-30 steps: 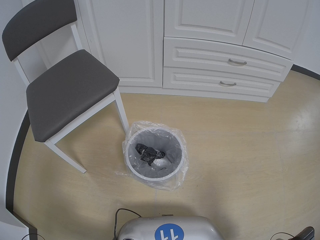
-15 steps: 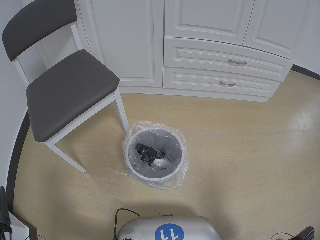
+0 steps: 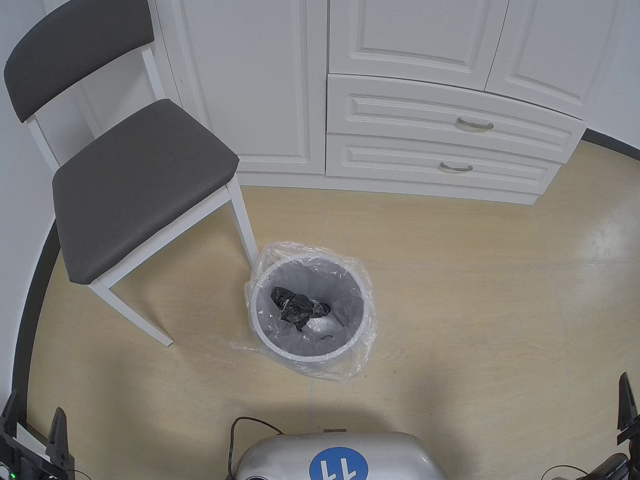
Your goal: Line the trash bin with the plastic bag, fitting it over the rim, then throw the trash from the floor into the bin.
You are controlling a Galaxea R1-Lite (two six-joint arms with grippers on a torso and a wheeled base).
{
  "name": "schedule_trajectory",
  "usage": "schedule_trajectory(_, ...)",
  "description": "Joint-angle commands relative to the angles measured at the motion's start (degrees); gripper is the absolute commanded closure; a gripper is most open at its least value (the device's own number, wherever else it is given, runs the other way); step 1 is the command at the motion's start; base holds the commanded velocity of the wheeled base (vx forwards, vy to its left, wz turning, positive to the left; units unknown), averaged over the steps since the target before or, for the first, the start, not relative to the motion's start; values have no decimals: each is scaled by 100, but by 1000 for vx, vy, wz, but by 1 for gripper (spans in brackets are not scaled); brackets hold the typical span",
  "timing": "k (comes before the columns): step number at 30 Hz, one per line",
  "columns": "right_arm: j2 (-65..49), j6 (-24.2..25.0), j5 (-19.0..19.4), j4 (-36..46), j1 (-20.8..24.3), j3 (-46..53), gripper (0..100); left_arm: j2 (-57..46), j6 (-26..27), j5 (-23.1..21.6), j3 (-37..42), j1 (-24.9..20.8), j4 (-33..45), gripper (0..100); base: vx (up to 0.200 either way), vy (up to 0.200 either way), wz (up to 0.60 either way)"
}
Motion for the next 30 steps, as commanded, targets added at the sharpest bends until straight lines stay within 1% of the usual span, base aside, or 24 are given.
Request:
schedule_trajectory(1,-68,21,-17,465,-10,107,0,-51,-235,-5,95,4,-48,0,0,0,0)
schedule_trajectory(5,-68,-23,97,482,-10,107,0,-59,-191,-5,95,4,-56,0,0,0,0)
schedule_trajectory(6,-68,-85,221,482,-10,107,0,-59,-164,-22,103,4,-65,0,0,0,0)
schedule_trajectory(9,-68,-243,326,500,-10,107,0,-68,-164,-40,103,4,-74,0,0,0,0)
schedule_trajectory(10,-68,-269,423,526,-10,107,0,-68,-182,-31,103,4,-74,0,0,0,0)
schedule_trajectory(11,-68,-269,423,526,-10,107,0,-68,-182,-31,103,4,-74,0,0,0,0)
schedule_trajectory(12,-68,-243,642,535,-10,107,0,-68,-173,-31,103,4,-74,0,0,0,0)
schedule_trajectory(13,-68,-243,642,535,-10,107,0,-68,-173,-31,103,4,-74,0,0,0,0)
schedule_trajectory(14,-68,-252,739,535,-10,107,0,-68,-103,-40,103,-5,-74,0,0,0,0)
schedule_trajectory(16,-68,-252,765,535,-10,107,0,-68,-85,-137,112,4,-65,0,0,0,0)
schedule_trajectory(17,-68,-252,774,535,-10,107,0,-68,-24,-321,112,4,32,0,0,0,0)
schedule_trajectory(19,-68,-252,774,535,-10,107,0,-51,38,-435,112,-5,137,0,0,0,0)
schedule_trajectory(20,-68,-252,783,544,-10,107,0,-51,222,-523,103,-5,225,0,0,0,0)
schedule_trajectory(22,-68,-260,792,535,-10,107,0,-59,310,-532,103,-5,207,0,0,0,0)
schedule_trajectory(24,-68,-269,888,544,-10,107,0,-51,301,-541,103,-5,207,0,0,0,0)
schedule_trajectory(26,-68,-506,959,948,-10,98,0,-59,284,-541,103,-5,207,0,0,0,0)
schedule_trajectory(28,-68,-533,959,1124,-10,19,0,-59,284,-541,103,-5,207,0,0,0,0)
schedule_trajectory(30,-68,-533,959,1036,-10,46,0,-59,293,-541,103,-5,207,0,0,0,0)
